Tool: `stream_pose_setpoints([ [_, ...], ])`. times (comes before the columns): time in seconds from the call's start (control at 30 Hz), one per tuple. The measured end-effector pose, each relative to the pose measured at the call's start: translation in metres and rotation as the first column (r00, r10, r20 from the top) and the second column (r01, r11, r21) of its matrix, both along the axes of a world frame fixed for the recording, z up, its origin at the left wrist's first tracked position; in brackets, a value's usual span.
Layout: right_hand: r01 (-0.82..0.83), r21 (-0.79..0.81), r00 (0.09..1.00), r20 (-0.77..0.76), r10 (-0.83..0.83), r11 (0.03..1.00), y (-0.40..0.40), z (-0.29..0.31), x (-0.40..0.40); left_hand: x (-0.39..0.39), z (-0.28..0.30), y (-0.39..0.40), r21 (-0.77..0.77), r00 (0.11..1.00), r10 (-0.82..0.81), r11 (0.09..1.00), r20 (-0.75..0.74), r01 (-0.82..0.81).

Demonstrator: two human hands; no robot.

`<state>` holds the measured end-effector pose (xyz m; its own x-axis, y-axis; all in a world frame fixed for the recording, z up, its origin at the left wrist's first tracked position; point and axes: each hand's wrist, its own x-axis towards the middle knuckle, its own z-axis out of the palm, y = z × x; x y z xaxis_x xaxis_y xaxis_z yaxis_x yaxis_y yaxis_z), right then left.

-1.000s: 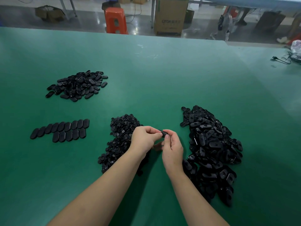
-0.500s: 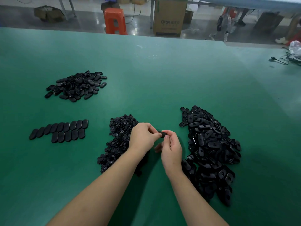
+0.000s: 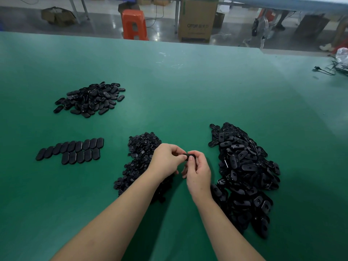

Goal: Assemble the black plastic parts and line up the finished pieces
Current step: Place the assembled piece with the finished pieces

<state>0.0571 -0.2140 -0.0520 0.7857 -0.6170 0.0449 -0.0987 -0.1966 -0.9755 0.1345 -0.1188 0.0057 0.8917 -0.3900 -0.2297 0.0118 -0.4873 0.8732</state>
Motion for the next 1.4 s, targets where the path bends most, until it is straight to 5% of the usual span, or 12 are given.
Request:
stream_pose_setpoints([
  [1.0,0.006,0.061,0.999,-0.036,-0.004,0.998,-0.004,0.001,0.0,-0.014,0.005,-0.008,0.116,0.997,0.015,0.993,0.081,-0.024],
  [1.4,-0.031,-0.04,0.998,-0.053,0.029,0.999,-0.002,0.0,0.0,-0.015,-0.002,0.003,0.162,0.979,-0.065,0.986,0.194,0.033],
])
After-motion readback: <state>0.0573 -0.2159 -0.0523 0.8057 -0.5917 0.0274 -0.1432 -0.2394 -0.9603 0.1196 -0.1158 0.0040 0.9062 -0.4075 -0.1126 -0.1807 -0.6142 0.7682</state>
